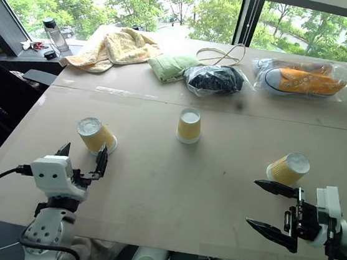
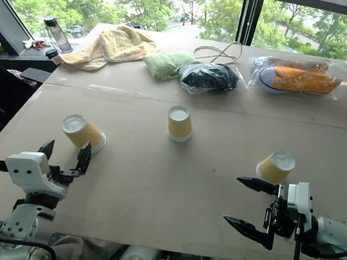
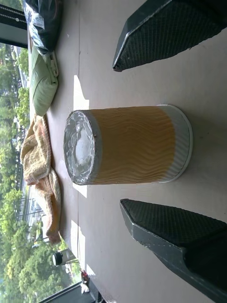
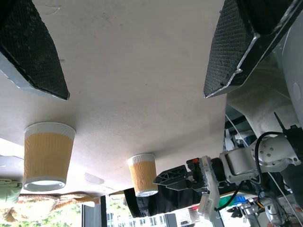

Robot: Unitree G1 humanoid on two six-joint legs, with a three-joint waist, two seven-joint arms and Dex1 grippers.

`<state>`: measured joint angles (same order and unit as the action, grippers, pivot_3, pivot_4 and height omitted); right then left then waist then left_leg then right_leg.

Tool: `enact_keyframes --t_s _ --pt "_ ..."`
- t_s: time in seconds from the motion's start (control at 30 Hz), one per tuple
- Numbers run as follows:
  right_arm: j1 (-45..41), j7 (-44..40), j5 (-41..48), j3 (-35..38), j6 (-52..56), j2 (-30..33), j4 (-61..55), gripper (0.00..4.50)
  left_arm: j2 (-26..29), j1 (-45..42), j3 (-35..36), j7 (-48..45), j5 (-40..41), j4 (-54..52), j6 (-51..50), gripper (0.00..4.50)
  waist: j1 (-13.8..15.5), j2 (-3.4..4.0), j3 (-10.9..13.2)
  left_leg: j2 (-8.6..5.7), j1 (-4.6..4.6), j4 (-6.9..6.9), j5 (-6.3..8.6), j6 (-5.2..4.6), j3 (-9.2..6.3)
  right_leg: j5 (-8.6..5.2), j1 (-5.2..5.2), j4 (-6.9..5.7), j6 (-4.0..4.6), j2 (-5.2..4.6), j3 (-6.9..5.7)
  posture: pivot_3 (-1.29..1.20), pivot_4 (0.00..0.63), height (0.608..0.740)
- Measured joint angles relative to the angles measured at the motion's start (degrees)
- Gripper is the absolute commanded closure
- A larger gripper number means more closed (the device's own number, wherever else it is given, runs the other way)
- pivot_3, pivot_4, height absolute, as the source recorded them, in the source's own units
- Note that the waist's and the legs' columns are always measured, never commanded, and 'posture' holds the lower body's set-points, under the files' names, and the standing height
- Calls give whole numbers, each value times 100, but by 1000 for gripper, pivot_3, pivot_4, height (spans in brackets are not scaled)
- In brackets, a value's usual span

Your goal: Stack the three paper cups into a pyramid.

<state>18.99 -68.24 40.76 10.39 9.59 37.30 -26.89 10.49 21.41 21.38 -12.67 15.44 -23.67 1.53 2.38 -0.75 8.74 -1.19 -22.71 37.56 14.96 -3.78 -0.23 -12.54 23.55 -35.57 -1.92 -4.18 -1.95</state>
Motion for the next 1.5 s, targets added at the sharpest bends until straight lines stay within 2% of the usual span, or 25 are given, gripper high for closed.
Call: enact_keyframes --t_s 0.47,1.07,1.2,1.23,1.27,1.33,1.5 --pt "36 16 -31 -96 -238 -368 53 0 335 -1039 107 34 -177 1181 351 61 -2 -5 -7 1 2 20 0 1 -1 2 -2 -20 2 1 2 0 150 740" --pt "6 144 -114 -166 -247 -433 48 0 617 -1731 63 -135 -165 1807 267 61 -6 -4 -9 2 1 25 0 2 0 4 -2 -24 2 -2 4 0 150 740" --pt "-33 184 -114 -167 -247 -450 48 0 679 -1851 72 -192 -164 2001 319 1223 -5 -5 -10 2 1 28 0 2 -1 4 -2 -26 3 -3 4 0 150 740" --pt "-32 193 -114 -167 -247 -455 47 0 679 -1864 74 -196 -164 2012 335 1850 -5 -4 -10 2 1 28 0 2 0 4 -2 -26 3 -5 4 0 150 740" --pt "-32 196 -114 -167 -247 -457 47 0 679 -1873 74 -197 -164 2020 340 2214 -6 -5 -10 2 1 28 0 2 0 4 -2 -26 3 -5 4 0 150 740" --pt "-16 227 -114 -176 -247 -464 36 0 679 -1895 71 -184 -166 2024 342 2518 -5 -5 -10 2 1 28 0 2 0 4 -2 -26 2 -5 4 0 150 740" --pt "29 250 -114 -265 -248 -501 -2 0 684 -1900 62 -178 -166 2024 311 2549 -6 -4 -10 2 1 28 0 2 -1 7 -2 -27 -1 -7 5 0 150 740"
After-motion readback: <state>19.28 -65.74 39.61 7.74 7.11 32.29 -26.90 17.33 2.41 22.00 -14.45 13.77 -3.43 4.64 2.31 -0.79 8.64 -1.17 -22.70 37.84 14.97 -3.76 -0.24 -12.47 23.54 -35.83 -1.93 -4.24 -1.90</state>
